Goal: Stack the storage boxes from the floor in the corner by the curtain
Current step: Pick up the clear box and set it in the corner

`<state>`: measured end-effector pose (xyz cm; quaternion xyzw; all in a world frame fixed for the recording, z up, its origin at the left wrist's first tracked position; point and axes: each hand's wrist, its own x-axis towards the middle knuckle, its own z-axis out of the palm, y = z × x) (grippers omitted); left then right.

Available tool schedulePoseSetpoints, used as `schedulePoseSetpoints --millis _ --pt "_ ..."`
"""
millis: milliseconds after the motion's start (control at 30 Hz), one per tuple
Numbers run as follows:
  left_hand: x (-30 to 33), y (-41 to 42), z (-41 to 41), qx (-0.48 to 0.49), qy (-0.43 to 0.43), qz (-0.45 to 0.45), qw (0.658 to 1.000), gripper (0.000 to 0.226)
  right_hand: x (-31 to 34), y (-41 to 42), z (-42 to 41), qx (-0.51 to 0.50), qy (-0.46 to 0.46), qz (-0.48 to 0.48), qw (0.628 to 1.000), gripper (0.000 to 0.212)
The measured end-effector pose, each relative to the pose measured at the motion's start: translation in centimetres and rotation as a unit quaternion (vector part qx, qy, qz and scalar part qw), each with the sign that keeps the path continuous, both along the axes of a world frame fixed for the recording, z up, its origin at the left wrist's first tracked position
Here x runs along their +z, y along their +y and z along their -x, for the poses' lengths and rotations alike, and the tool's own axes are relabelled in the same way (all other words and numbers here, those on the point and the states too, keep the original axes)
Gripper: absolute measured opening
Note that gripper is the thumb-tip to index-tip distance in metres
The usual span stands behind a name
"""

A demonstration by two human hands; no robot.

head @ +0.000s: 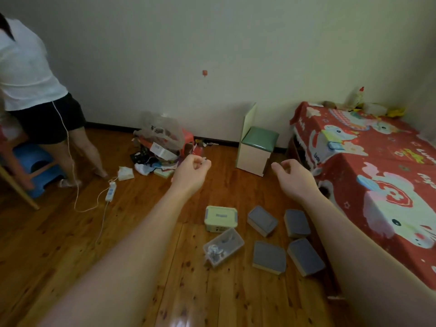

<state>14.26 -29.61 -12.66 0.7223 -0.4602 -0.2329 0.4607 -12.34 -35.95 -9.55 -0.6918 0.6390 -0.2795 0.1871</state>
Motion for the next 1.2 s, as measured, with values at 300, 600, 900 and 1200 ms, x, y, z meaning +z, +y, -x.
schedulePoseSetpoints --millis 300,600,900,1200 --pt "-3.7 -3.3 -2.6 0.002 0.032 -0.043 0.999 0.041 -4.2 -3.1 -3.2 0.015 0.006 -0.048 0.999 0.059" --pt "-8.5 -6.8 -2.1 0.004 0.066 -0.090 0.994 0.040 -8.5 -6.7 -3.3 0.020 0.011 -0.080 0.997 0.060" --pt "-13.2 -14.3 0.0 0.045 0.075 -0.138 0.987 0.035 -12.0 -16.6 -2.1 0.050 0.029 -0.103 0.993 0.058" --pt "-15.2 -23.0 3.4 0.073 0.101 -0.176 0.976 0.031 -14.8 -27.6 0.0 0.091 0.043 -0.157 0.983 0.058"
